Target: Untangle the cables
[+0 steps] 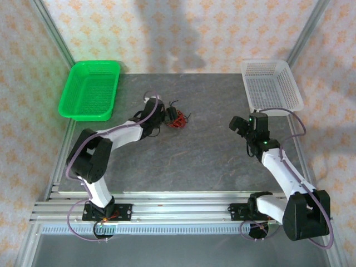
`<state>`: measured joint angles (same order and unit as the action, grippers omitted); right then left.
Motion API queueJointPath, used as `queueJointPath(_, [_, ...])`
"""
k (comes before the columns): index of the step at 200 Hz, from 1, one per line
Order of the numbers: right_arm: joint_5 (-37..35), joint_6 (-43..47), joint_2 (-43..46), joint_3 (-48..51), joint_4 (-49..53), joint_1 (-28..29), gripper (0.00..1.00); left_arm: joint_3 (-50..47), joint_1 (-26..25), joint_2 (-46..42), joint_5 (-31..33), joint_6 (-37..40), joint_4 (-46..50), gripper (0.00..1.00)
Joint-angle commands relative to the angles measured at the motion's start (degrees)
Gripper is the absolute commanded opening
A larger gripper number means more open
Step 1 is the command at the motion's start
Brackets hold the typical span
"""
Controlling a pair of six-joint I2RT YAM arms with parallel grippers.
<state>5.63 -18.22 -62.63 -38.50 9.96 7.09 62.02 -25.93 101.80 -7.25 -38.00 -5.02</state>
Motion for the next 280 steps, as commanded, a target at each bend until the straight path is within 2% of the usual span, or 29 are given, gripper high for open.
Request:
queueJointPath(1, [-0.50,-0.43,0.23,-2.49,4.19,0.18,0.96,2.86,-0.19,3.20,-3.21,-7.38,8.19,0.84])
queueJointPath(42, [0.25,0.02,0.36,-2.64,4.98,0.26,0.96,4.87,-0.71,7.09,-6.28,-10.23,3.52,0.91])
queueJointPath(98, [0.26,0.90,0.08,-2.37,5.21,0.29,0.96,9.47,-0.65,15.05,-4.90,-10.64,-0.33,0.88])
queueJointPath(113, [0.47,1.07,-0.03,-2.29,5.33,0.24,0.95,10.01,-0.69,16.74,-4.13,-10.96,-1.93,0.82])
queueJointPath(131, [0.66,1.43,0.01,-2.28,5.59,0.29,0.95,10.88,-0.69,18.45,-3.19,-10.95,-2.84,0.69])
queueJointPath(144, [0.70,1.67,0.14,-2.37,5.95,0.29,0.94,10.94,-0.62,19.04,-2.71,-10.95,-3.68,0.55])
queueJointPath(163, [1.20,1.96,0.40,-2.54,6.39,0.29,0.93,10.11,-0.68,18.91,-2.53,-10.83,-5.32,0.28])
queueJointPath(193, [2.86,1.33,1.11,-3.13,6.76,0.30,0.92,7.25,-0.68,16.65,-4.17,-9.11,-8.17,0.00])
queueJointPath(213, [5.37,-0.34,1.53,-3.75,6.42,0.81,0.90,2.56,-0.69,13.01,-7.83,-6.56,-13.00,0.00])
queueJointPath(234, [7.69,-2.50,1.84,-4.29,5.33,2.85,0.90,-3.11,-0.74,8.36,-15.16,-2.14,-18.27,0.00])
queueJointPath(256, [9.67,-4.30,0.86,-5.33,3.60,6.91,0.90,-7.76,-1.28,3.33,-21.65,3.46,-19.82,0.00])
queueJointPath(280, [15.94,-6.21,-2.19,-6.23,-0.12,10.95,0.90,-12.44,-2.33,-0.42,-26.19,8.59,-20.57,0.00])
